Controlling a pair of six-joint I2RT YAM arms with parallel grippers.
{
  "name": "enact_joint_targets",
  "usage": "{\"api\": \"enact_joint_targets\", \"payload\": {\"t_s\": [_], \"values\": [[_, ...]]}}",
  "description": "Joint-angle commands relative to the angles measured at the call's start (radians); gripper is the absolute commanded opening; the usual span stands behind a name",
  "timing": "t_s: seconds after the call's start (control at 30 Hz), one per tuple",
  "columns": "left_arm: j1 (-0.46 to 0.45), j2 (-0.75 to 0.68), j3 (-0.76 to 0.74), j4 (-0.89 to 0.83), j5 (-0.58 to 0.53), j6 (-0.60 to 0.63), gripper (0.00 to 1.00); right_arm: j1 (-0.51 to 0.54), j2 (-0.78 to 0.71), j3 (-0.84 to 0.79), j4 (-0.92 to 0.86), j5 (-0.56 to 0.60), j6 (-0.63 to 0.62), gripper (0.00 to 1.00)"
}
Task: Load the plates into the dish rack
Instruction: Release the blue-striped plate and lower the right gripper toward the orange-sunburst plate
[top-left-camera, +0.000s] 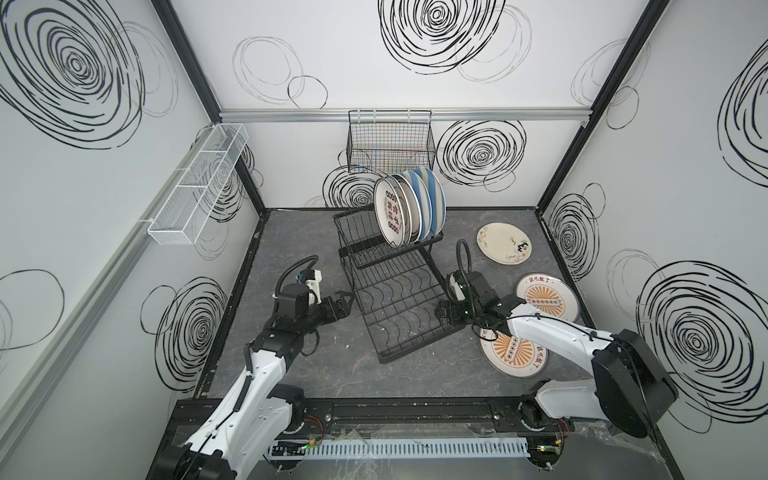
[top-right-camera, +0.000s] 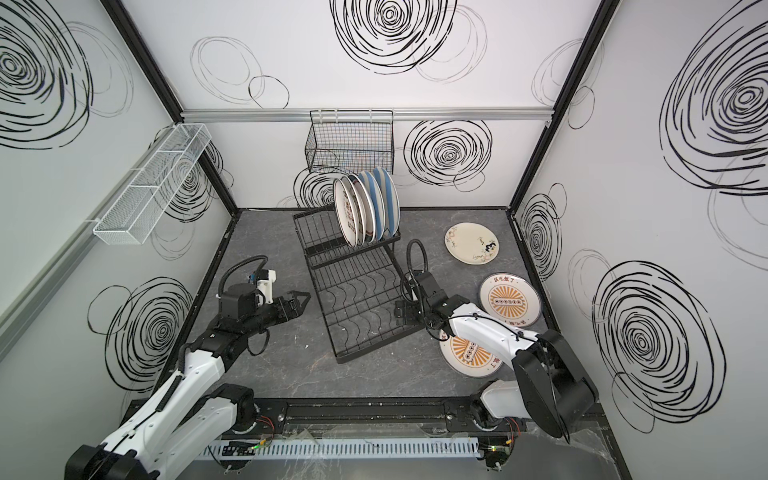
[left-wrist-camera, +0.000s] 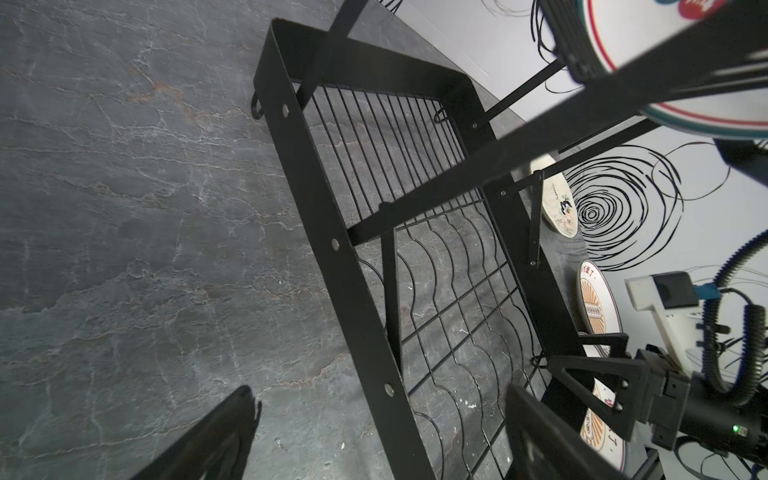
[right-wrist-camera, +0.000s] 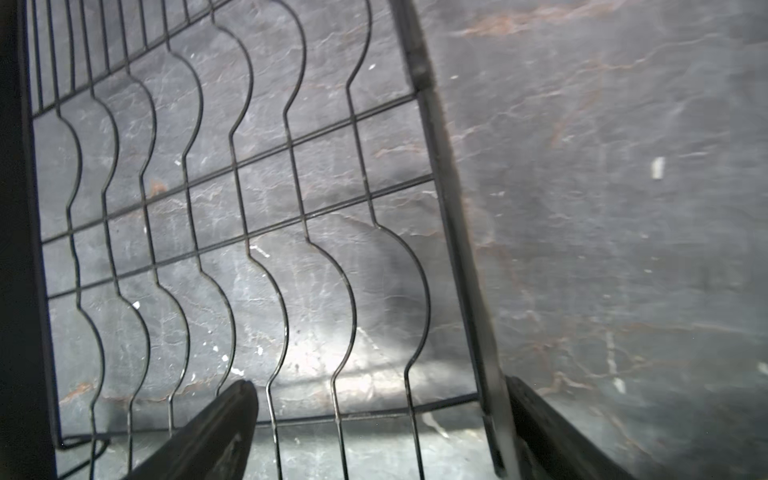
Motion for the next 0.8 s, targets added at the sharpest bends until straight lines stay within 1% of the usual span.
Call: {"api": "enact_joint_targets", "payload": {"t_s": [0.0,0.2,0.3,0.37,0.4,0.47,0.53,0.6,0.73,0.77], "values": [[-0.006,-0.011,0.012,-0.002,0.001,-0.001,0.96,0.057,0.027,0.051,0.090,-0.068,0.032,0.93],[-0.007,-0.032,0.024,-0.028,-0.016,-0.003,0.96,0.177,0.100,0.113,0.156,-0.081,0.075,0.93],[-0.010,-0.034,0.032,-0.034,-0.019,-0.001,0.96,0.210,0.124,0.134,0.193,-0.099,0.081,0.93],[-0.015,-0.032,0.043,-0.043,-0.026,0.005,0.96,0.220,0.132,0.154,0.177,-0.094,0.082,0.93],[-0.018,-0.031,0.049,-0.050,-0.034,0.010,0.96,0.220,0.127,0.165,0.144,-0.070,0.084,0.93],[-0.031,-0.036,0.063,-0.068,-0.054,0.022,0.96,0.216,0.081,0.184,0.037,0.048,0.101,0.94],[-0.053,-0.038,0.077,-0.085,-0.077,0.034,0.96,0.196,0.005,0.189,-0.070,0.134,0.123,0.96],[-0.092,-0.038,0.095,-0.106,-0.108,0.044,0.96,0.158,-0.075,0.179,-0.168,0.195,0.153,0.96],[-0.208,-0.038,0.115,-0.121,-0.178,0.041,0.96,0.083,-0.234,0.066,-0.288,0.290,0.236,0.95],[-0.240,-0.041,0.112,-0.107,-0.185,0.033,0.96,0.058,-0.272,0.023,-0.298,0.294,0.255,0.95]]}}
